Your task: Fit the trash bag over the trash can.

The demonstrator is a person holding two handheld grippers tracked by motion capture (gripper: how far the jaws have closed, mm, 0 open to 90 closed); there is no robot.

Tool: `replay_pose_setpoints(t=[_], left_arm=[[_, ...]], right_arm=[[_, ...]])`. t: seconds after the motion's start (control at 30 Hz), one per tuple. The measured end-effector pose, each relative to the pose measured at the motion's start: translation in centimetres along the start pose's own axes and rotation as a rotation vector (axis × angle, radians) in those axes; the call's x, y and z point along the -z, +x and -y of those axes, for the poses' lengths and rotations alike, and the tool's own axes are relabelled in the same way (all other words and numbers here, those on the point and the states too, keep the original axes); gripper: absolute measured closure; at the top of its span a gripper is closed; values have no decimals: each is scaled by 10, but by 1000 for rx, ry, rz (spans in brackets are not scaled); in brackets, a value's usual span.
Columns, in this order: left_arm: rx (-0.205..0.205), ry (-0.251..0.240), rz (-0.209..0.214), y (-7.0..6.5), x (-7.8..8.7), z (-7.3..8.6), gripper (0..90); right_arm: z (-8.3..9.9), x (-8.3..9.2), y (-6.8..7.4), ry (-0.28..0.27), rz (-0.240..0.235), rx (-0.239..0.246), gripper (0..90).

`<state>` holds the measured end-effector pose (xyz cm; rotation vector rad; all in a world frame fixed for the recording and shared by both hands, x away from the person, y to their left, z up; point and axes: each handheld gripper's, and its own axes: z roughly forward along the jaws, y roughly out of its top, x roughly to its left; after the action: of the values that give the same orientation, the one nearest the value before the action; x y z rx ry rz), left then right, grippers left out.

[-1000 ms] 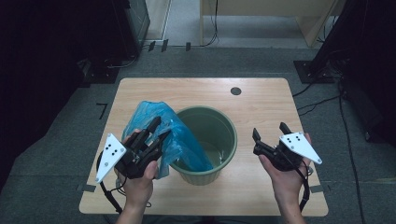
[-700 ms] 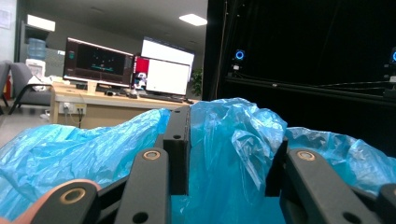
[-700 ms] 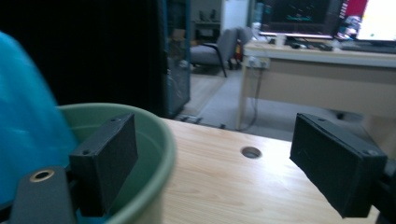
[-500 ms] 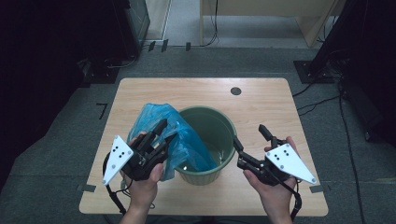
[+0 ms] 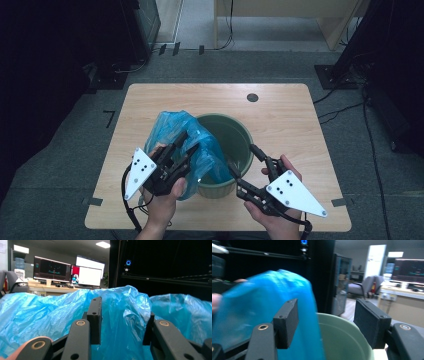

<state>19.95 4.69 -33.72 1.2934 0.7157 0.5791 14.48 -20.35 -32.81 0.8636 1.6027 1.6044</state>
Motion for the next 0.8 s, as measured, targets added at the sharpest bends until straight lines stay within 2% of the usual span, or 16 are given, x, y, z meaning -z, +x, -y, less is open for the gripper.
replay_pose_setpoints(t=[0.23, 0.43, 0.5, 0.6, 0.7, 0.8], left_arm=[[-7, 6, -2, -4, -1, 2, 637], [-10, 12, 1, -9, -3, 5, 640], [-15, 11, -1, -11, -3, 6, 639], [-27, 13, 4, -14, -3, 6, 641], [-28, 13, 9, -17, -4, 7, 643], [-30, 16, 14, -19, -4, 9, 649]], right_arm=[[-5, 3, 15, -35, -60, 21, 372], [-5, 2, 22, -32, -96, 20, 346], [-5, 3, 24, -48, -124, 4, 342], [-5, 3, 27, -53, -137, 7, 345], [-4, 1, 27, -41, -135, 10, 389], [-3, 0, 26, -40, -137, 6, 520]])
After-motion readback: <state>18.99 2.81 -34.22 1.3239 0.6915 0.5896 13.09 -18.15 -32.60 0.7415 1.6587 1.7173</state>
